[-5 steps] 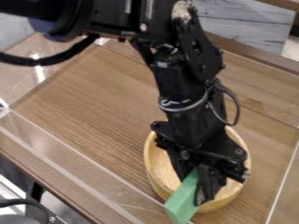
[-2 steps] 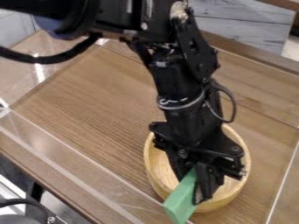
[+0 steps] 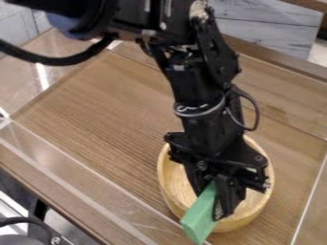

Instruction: Put the green block in the brown bowl

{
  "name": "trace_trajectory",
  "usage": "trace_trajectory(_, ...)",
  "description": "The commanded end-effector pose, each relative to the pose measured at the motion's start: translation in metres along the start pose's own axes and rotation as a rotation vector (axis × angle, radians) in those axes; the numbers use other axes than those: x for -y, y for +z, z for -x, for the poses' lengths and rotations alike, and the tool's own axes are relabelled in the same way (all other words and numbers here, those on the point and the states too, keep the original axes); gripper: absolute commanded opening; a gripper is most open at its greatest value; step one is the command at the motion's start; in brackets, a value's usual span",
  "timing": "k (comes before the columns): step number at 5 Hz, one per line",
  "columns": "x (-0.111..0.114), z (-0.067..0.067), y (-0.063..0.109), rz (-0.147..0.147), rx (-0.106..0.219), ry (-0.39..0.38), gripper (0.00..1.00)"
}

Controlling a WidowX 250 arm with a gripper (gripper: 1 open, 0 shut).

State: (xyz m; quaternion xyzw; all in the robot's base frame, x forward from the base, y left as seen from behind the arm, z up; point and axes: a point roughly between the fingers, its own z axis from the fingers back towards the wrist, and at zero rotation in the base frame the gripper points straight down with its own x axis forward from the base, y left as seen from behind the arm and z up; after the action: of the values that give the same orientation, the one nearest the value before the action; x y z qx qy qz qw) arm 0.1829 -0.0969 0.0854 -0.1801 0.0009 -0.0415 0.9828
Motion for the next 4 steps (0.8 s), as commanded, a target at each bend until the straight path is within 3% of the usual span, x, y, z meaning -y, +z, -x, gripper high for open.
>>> trace_trajectory(1, 0.0042, -0.0151, 0.0102, 0.015, 0.048, -0.007, 0.0)
trace_trajectory(4, 0.001, -0.0206, 0.0057, 0.025, 0.028, 0.013, 0.0)
